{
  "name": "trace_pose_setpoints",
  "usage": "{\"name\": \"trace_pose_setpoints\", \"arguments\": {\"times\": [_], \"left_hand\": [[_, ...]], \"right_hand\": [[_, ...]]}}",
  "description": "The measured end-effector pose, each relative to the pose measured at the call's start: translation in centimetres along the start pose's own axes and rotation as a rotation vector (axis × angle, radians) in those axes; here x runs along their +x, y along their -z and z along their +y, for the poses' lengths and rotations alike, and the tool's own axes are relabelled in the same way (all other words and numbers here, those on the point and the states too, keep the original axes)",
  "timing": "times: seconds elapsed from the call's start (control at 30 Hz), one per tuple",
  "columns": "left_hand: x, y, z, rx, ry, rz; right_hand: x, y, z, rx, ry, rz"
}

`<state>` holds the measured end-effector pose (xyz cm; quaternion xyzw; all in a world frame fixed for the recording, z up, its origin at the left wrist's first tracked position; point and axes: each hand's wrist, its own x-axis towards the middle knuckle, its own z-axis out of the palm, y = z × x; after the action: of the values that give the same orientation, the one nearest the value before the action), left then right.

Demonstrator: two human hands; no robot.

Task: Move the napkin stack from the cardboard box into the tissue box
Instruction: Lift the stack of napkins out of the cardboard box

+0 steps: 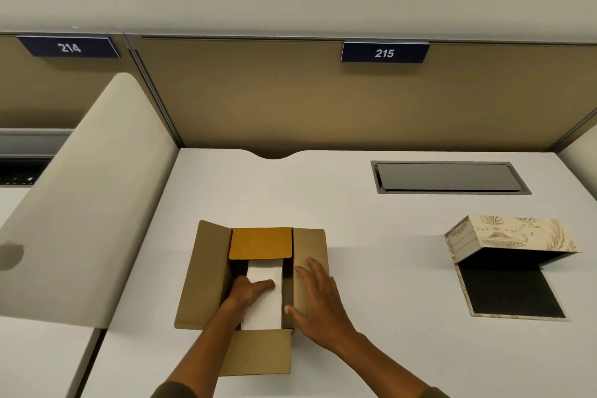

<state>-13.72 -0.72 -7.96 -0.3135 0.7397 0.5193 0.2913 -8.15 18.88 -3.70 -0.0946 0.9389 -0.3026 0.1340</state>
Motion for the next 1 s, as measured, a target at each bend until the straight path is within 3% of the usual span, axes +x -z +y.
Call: {"name": "trace_pose_setpoints", "arguments": {"times": [0.57, 0.87, 1.0], "left_hand": [[-4.0, 1.8, 1.8, -0.215, -0.053, -0.170], [-6.9, 3.6, 3.2, -0.399, -0.045, -0.392], [-8.3, 3.9, 3.5, -0.408, -0.078, -0.420]], "right_hand": [[-0.2, 1.2, -0.5, 0.039, -0.037, -0.034], [-0.4, 1.5, -0.7, 0.006, -0.031, -0.048], [-0.5, 2.1, -1.2, 0.004, -0.034, -0.027]]}}
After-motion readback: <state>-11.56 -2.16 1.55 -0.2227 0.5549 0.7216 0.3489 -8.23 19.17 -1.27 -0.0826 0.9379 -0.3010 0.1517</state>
